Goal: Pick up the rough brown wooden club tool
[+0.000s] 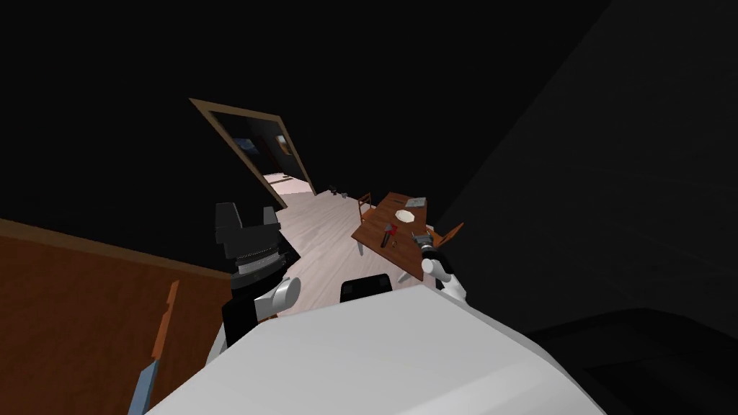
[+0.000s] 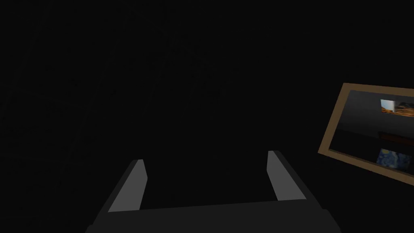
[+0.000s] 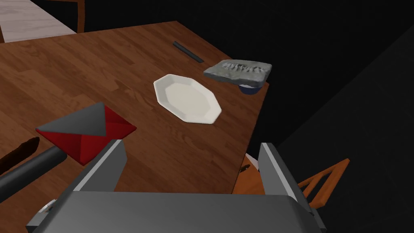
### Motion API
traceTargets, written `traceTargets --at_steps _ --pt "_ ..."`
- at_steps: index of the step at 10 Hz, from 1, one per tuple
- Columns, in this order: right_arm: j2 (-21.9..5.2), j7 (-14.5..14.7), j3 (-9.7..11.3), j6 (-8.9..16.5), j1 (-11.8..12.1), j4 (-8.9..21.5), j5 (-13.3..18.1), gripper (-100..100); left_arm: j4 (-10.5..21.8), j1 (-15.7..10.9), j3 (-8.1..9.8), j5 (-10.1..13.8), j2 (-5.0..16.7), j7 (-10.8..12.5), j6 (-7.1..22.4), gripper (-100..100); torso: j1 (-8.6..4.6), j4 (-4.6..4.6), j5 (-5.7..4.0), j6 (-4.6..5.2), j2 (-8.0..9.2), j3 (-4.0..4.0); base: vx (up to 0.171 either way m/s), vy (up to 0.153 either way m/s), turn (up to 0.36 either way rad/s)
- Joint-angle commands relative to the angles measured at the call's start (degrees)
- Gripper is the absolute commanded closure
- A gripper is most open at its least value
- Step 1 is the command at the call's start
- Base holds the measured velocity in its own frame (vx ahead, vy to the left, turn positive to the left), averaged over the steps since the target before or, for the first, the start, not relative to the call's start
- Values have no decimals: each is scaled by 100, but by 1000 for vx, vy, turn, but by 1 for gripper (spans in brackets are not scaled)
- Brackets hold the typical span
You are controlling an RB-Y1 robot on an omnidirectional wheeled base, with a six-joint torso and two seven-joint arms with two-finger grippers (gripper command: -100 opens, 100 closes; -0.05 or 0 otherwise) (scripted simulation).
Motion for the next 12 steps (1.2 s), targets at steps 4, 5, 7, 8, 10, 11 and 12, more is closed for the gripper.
traceTargets --at_steps 4,5,7,8,10,11,12 --pt "-95 -620 -308 484 -195 774 -641 -100 0 1 1 0 0 0 0 0 -1 -1 -1 6 2 0 9 9 210" --pt "-95 -620 -308 484 -195 907 -665 -100 0 0 0 0 0 0 0 0 -2 0 -1 1 0 0 10 -1 162" --pt "-135 -846 -441 687 -276 1230 -918 -100 0 0 0 0 0 0 0 0 -2 0 -1 2 0 0 12 0 227" --pt "-174 -1067 -573 890 -356 1447 -1155 -100 0 1 1 0 0 0 0 0 -4 -1 -1 7 1 0 12 -2 262" --pt "-210 -1282 -703 1091 -434 1730 -1387 -100 0 2 1 0 0 0 0 0 -5 -1 -1 8 1 0 14 -5 241" --pt "-210 -1282 -703 1091 -434 1866 -1404 -100 0 1 1 0 0 0 0 0 -5 0 -1 2 -2 -1 15 -11 158" --pt "-245 -1490 -832 1290 -509 2058 -1635 -100 0 2 1 0 0 0 0 0 -7 -1 -2 9 0 -1 16 -7 275"
